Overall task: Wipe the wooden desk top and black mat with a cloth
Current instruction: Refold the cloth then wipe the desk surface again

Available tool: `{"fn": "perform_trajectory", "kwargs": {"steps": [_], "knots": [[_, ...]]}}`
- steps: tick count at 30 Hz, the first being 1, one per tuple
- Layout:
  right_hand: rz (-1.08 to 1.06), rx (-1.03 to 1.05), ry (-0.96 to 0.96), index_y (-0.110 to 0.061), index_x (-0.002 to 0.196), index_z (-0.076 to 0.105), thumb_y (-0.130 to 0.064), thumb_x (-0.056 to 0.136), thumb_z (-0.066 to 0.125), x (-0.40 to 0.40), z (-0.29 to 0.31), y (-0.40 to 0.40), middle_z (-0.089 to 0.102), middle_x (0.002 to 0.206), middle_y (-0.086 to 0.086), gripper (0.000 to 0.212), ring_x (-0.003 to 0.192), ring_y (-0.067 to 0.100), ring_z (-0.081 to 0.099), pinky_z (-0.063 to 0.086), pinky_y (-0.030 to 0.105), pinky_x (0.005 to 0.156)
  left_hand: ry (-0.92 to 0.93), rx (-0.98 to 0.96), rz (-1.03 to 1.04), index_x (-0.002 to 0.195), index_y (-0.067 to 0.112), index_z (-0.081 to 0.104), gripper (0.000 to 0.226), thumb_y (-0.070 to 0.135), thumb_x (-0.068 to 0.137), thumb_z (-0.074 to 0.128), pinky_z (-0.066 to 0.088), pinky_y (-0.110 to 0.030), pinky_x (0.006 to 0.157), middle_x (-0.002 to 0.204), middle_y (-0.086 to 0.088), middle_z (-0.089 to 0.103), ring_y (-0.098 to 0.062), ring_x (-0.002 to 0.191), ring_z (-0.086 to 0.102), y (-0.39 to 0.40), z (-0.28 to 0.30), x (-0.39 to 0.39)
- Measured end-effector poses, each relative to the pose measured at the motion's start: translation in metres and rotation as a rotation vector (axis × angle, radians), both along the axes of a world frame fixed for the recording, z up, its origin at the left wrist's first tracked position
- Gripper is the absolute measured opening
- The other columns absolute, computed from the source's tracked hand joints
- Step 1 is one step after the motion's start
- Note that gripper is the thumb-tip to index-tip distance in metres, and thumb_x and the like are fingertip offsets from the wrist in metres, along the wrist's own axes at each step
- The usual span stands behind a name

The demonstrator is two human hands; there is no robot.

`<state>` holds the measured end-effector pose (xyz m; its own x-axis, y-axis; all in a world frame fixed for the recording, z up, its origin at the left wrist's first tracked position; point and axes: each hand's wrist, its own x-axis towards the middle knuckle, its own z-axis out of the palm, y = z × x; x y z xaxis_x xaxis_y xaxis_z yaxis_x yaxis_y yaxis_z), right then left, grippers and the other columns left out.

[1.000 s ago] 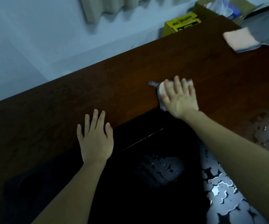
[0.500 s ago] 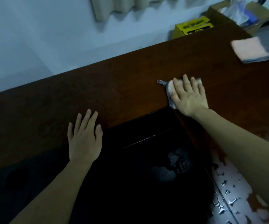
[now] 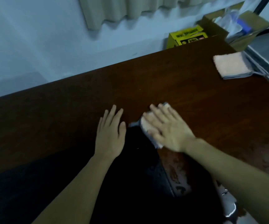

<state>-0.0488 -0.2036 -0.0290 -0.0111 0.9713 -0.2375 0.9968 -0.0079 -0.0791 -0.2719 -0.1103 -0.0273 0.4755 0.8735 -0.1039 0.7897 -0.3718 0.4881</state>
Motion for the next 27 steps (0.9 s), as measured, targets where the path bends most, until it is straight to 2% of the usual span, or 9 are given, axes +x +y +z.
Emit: {"fn": "perform_trajectory", "kwargs": {"steps": [3, 6, 9, 12, 16, 18, 21, 23, 27], "knots": [[-0.225, -0.014, -0.015, -0.04, 0.159, -0.012, -0.062, 0.098, 0.001, 0.052, -0.004, 0.039, -0.014, 0.17, 0.0, 0.066, 0.155, 0.025, -0.015, -0.009, 0.044, 0.125, 0.122, 0.049, -0.005, 0.158, 0.038, 0.021, 0.054, 0.048, 0.105, 0.015, -0.003, -0.037, 0.126, 0.167, 0.015, 0.005, -0.01, 0.154, -0.005, -0.007, -0.011, 0.017], [-0.336, -0.054, 0.026, -0.036, 0.16, -0.011, -0.056, 0.104, 0.005, 0.055, -0.003, 0.063, -0.015, 0.17, 0.004, 0.062, 0.155, 0.028, -0.017, -0.01, 0.048, 0.124, 0.15, 0.086, 0.006, 0.157, 0.038, 0.022, 0.06, 0.052, 0.101, 0.006, -0.002, -0.038, 0.126, 0.167, 0.015, 0.006, -0.009, 0.154, -0.004, -0.009, -0.014, 0.019], [-0.176, 0.011, 0.035, -0.032, 0.161, -0.009, -0.052, 0.105, 0.008, 0.029, -0.005, 0.038, -0.01, 0.17, 0.009, 0.062, 0.155, 0.032, -0.013, -0.008, 0.05, 0.125, 0.139, 0.079, 0.013, 0.156, 0.038, 0.026, 0.064, 0.054, 0.098, 0.005, 0.001, -0.039, 0.126, 0.166, 0.015, 0.01, -0.01, 0.154, -0.001, -0.009, -0.012, 0.019], [0.077, 0.042, 0.072, -0.03, 0.163, 0.01, -0.053, 0.104, 0.018, 0.011, -0.005, -0.019, 0.007, 0.169, 0.011, 0.064, 0.156, 0.034, 0.003, 0.004, 0.052, 0.125, 0.154, 0.08, 0.012, 0.156, 0.037, 0.027, 0.063, 0.053, 0.099, 0.006, 0.004, -0.04, 0.126, 0.166, 0.014, 0.012, -0.011, 0.154, 0.001, -0.009, -0.011, 0.02], [0.306, -0.017, 0.045, -0.035, 0.162, 0.013, -0.062, 0.104, 0.014, 0.056, -0.007, -0.022, 0.007, 0.17, 0.005, 0.065, 0.156, 0.031, 0.003, 0.003, 0.048, 0.123, 0.161, 0.084, 0.015, 0.157, 0.036, 0.028, 0.061, 0.051, 0.101, 0.009, 0.004, -0.04, 0.126, 0.166, 0.014, 0.012, -0.011, 0.154, 0.001, -0.009, -0.009, 0.02], [0.231, 0.02, 0.014, -0.033, 0.162, 0.012, -0.062, 0.101, 0.014, 0.085, -0.006, 0.012, 0.01, 0.169, 0.007, 0.067, 0.156, 0.034, 0.008, 0.003, 0.047, 0.124, 0.149, 0.091, 0.023, 0.156, 0.036, 0.029, 0.059, 0.049, 0.102, 0.011, 0.004, -0.039, 0.127, 0.166, 0.014, 0.012, -0.01, 0.154, 0.0, -0.01, -0.01, 0.021], [-0.059, -0.01, 0.022, -0.038, 0.161, -0.007, -0.064, 0.093, -0.003, 0.108, -0.004, 0.073, -0.008, 0.171, 0.003, 0.073, 0.156, 0.027, -0.011, -0.005, 0.046, 0.126, 0.126, 0.114, 0.03, 0.156, 0.035, 0.03, 0.056, 0.047, 0.104, 0.014, 0.005, -0.04, 0.127, 0.165, 0.015, 0.013, -0.009, 0.154, 0.0, -0.012, -0.011, 0.021], [-0.18, -0.005, 0.025, -0.037, 0.161, -0.008, -0.062, 0.098, 0.0, 0.1, -0.003, 0.103, -0.012, 0.17, 0.003, 0.068, 0.155, 0.026, -0.015, -0.008, 0.047, 0.125, 0.114, 0.117, 0.029, 0.156, 0.035, 0.031, 0.055, 0.046, 0.104, 0.015, 0.005, -0.04, 0.127, 0.165, 0.015, 0.015, -0.008, 0.154, 0.001, -0.012, -0.012, 0.02], [-0.151, -0.015, 0.008, -0.033, 0.16, -0.012, -0.056, 0.103, 0.001, 0.057, -0.003, 0.101, -0.014, 0.169, 0.006, 0.063, 0.155, 0.03, -0.016, -0.008, 0.05, 0.125, 0.136, 0.087, 0.027, 0.156, 0.037, 0.027, 0.057, 0.048, 0.102, 0.012, 0.002, -0.038, 0.127, 0.165, 0.017, 0.011, -0.006, 0.154, -0.003, -0.01, -0.011, 0.02]]}}
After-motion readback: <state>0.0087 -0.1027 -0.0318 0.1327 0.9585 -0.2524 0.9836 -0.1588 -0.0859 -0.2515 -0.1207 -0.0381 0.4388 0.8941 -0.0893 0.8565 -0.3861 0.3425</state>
